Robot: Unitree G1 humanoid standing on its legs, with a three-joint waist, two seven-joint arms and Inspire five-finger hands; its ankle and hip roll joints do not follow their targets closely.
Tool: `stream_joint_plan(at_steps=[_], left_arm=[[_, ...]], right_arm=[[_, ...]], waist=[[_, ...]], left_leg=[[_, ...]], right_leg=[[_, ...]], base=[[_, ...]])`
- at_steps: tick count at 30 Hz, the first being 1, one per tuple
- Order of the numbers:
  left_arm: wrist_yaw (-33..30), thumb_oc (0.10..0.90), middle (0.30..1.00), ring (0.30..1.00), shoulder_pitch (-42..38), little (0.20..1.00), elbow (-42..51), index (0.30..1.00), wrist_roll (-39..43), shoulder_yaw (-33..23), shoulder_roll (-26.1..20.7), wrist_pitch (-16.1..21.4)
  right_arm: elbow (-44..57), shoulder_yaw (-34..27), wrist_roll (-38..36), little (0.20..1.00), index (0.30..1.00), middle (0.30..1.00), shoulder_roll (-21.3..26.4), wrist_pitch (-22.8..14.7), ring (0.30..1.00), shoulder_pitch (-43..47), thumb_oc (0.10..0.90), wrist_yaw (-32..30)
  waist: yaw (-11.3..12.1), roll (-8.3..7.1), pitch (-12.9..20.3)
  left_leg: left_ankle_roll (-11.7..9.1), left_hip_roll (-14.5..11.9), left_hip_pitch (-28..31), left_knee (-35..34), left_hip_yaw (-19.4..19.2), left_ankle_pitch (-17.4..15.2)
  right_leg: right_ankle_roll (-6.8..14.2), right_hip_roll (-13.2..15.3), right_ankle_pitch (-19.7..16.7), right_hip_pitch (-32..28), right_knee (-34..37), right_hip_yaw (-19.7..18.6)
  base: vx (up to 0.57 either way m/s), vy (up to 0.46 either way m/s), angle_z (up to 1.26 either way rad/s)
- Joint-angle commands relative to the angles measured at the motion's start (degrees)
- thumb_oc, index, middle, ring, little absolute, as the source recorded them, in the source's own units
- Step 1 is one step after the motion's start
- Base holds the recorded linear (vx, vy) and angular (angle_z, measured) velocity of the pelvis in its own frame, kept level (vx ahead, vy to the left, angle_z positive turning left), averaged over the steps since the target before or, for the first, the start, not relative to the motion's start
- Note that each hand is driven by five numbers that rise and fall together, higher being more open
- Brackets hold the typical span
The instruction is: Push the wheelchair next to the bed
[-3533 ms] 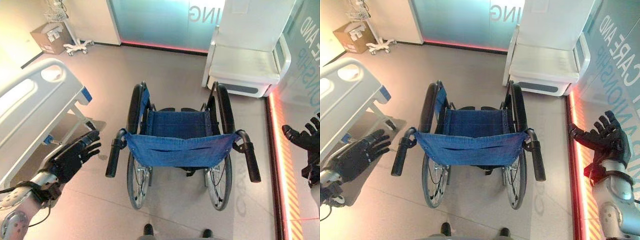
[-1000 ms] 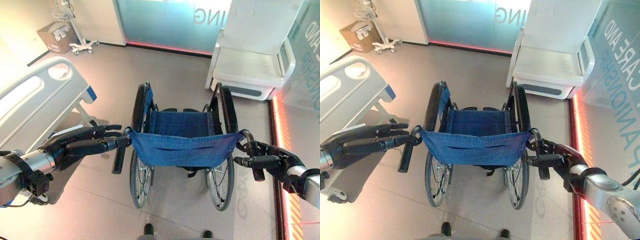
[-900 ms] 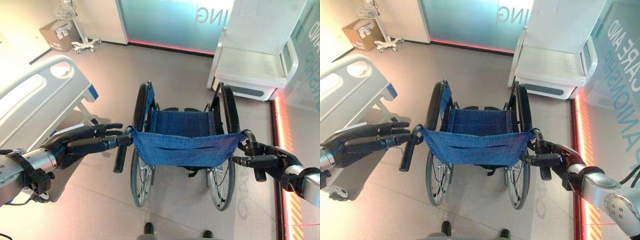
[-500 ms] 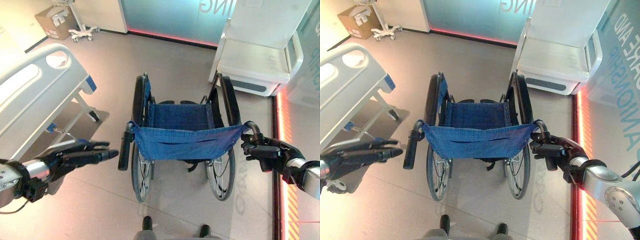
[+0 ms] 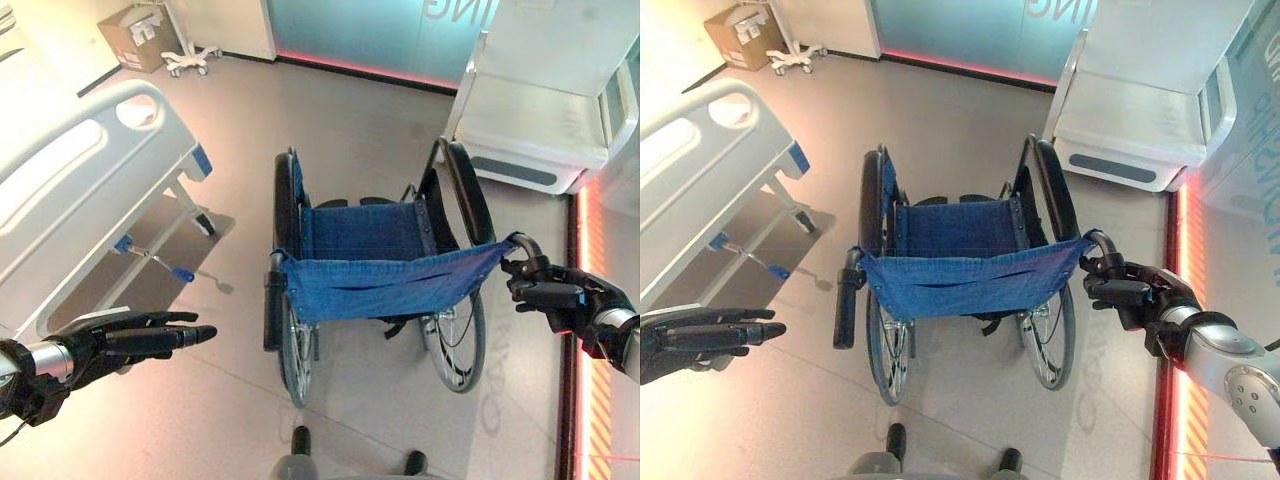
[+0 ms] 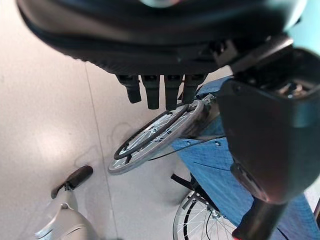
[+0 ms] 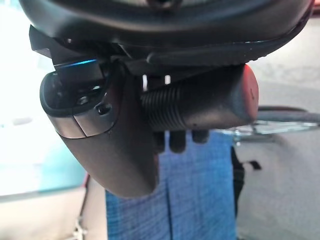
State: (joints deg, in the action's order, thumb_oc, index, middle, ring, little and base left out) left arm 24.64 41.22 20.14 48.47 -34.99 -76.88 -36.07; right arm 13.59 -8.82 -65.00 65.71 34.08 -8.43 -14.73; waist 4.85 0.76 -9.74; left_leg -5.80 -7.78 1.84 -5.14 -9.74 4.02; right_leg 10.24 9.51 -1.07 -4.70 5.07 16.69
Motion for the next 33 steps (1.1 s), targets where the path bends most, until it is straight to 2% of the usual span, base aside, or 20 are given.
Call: stream_joint_plan(at_steps=[1,2,3,7,8,13,15,20,22,25,26,33], left_arm=[[-1.9,0.800,0.900,0.900,-3.8,0.900,-0.8,0.900,10.1,-5.3,-3.2,3.9],[-2.2,0.800,0.900,0.900,-4.2,0.900,-0.5,0.900,10.9,-4.7,-3.1,3.8],[-3.2,0.800,0.900,0.900,-7.4,0.900,1.6,0.900,17.4,-0.8,-1.9,3.5],[-6.7,0.800,0.900,0.900,-12.9,0.900,4.2,0.900,23.7,7.6,0.5,4.4],[-9.3,0.800,0.900,0.900,-14.5,0.900,5.2,0.900,26.4,10.1,1.4,5.5],[-14.3,0.800,0.900,0.900,-20.3,0.900,6.1,0.900,36.6,17.7,5.5,6.4],[-12.0,0.800,0.900,0.900,-22.5,0.900,7.3,0.900,34.4,21.8,7.8,4.9],[-4.4,0.800,0.900,0.900,-22.4,0.900,8.8,0.900,26.0,25.1,6.7,2.6],[-2.4,0.800,0.900,0.900,-22.3,0.900,9.1,0.900,24.3,26.3,4.7,2.0],[-4.3,0.800,0.900,0.900,-23.2,0.900,8.6,0.900,28.3,26.5,2.2,3.5],[-6.2,0.800,0.900,0.900,-24.2,0.900,8.4,0.900,30.9,26.7,1.7,5.3],[-10.0,0.800,0.900,0.900,-28.1,0.900,9.4,0.900,37.5,27.8,4.3,10.0]], right_arm=[[1.9,1.2,0.3,0.300,0.300,0.300,3.1,-1.7,0.300,0.0,0.400,1.9],[2.0,1.1,0.3,0.300,0.300,0.300,3.1,-1.6,0.300,-0.1,0.400,1.8],[2.9,1.7,0.5,0.300,0.300,0.300,2.7,-1.5,0.300,0.0,0.400,1.4],[3.8,3.6,1.7,0.300,0.300,0.300,1.7,-2.7,0.300,0.2,0.400,0.5],[3.9,4.7,1.9,0.300,0.300,0.300,1.3,-3.2,0.300,0.6,0.400,0.2],[4.6,6.2,1.9,0.300,0.300,0.300,0.4,-3.2,0.300,1.6,0.400,-0.9],[5.2,7.3,1.8,0.300,0.300,0.300,0.0,-3.4,0.300,2.3,0.400,-2.0],[5.6,8.0,0.1,0.300,0.300,0.300,1.3,-4.3,0.300,2.7,0.400,-2.9],[5.7,8.4,-1.3,0.300,0.300,0.300,2.8,-4.8,0.300,3.2,0.400,-3.1],[4.7,9.2,-2.9,0.300,0.300,0.300,4.5,-5.2,0.300,4.5,0.400,-2.4],[4.3,9.7,-3.2,0.300,0.300,0.300,4.7,-5.2,0.300,5.2,0.400,-2.3],[5.4,10.5,-1.7,0.300,0.300,0.300,2.1,-3.9,0.300,4.6,0.400,-3.1]], waist=[[-1.9,0.94,1.7],[-1.9,0.97,1.7],[-2.0,0.86,1.8],[-2.2,0.84,1.7],[-2.4,0.71,1.6],[-2.7,0.41,1.7],[-2.9,0.33,1.6],[-3.1,0.52,1.4],[-3.4,0.61,1.5],[-3.5,0.85,1.5],[-3.6,0.94,1.6],[-3.6,0.74,2.1]], left_leg=[[-0.4,0.8,0.7,0.1,-2.5,-0.5],[-0.5,0.8,0.7,0.1,-2.5,-0.5],[-0.6,0.6,0.8,0.1,-2.5,-0.5],[-0.5,0.6,1.0,0.1,-2.6,-0.7],[-0.5,0.6,1.1,0.1,-2.6,-0.7],[-0.4,0.6,1.5,0.1,-2.9,-0.9],[-0.3,0.5,1.7,0.1,-3.2,-1.0],[-0.3,0.4,1.8,0.1,-3.5,-0.9],[-0.3,0.4,1.9,0.1,-3.7,-0.9],[-0.3,0.4,2.1,0.1,-4.0,-1.0],[-0.3,0.4,2.2,0.1,-4.1,-1.1],[-0.2,0.6,2.4,0.1,-3.8,-1.4]], right_leg=[[-0.7,-0.2,-1.5,-0.2,-0.1,2.6],[-0.7,-0.2,-1.5,-0.2,-0.1,2.6],[-0.7,-0.2,-1.4,-0.3,-0.1,2.7],[-0.8,-0.3,-1.4,-0.3,-0.1,2.6],[-0.9,-0.4,-1.4,-0.3,-0.1,2.4],[-0.8,-0.5,-1.3,-0.4,-0.1,2.2],[-0.8,-0.5,-1.3,-0.4,-0.1,2.0],[-0.8,-0.6,-1.5,-0.3,-0.1,1.8],[-0.7,-0.6,-1.6,-0.3,-0.1,1.6],[-0.6,-0.6,-1.5,-0.4,-0.1,1.4],[-0.5,-0.5,-1.5,-0.5,-0.1,1.3],[-0.5,-0.2,-1.3,-0.8,-0.1,1.4]], base=[[0.00,0.000,0.00],[0.00,0.000,0.00],[0.00,0.000,0.00],[-0.01,-0.014,0.05],[0.00,0.000,0.00],[0.00,0.000,0.00],[0.00,0.000,0.00],[0.00,0.000,0.00],[0.00,0.000,0.00],[0.00,0.000,0.00],[0.00,0.000,0.00],[0.00,0.000,0.00]])
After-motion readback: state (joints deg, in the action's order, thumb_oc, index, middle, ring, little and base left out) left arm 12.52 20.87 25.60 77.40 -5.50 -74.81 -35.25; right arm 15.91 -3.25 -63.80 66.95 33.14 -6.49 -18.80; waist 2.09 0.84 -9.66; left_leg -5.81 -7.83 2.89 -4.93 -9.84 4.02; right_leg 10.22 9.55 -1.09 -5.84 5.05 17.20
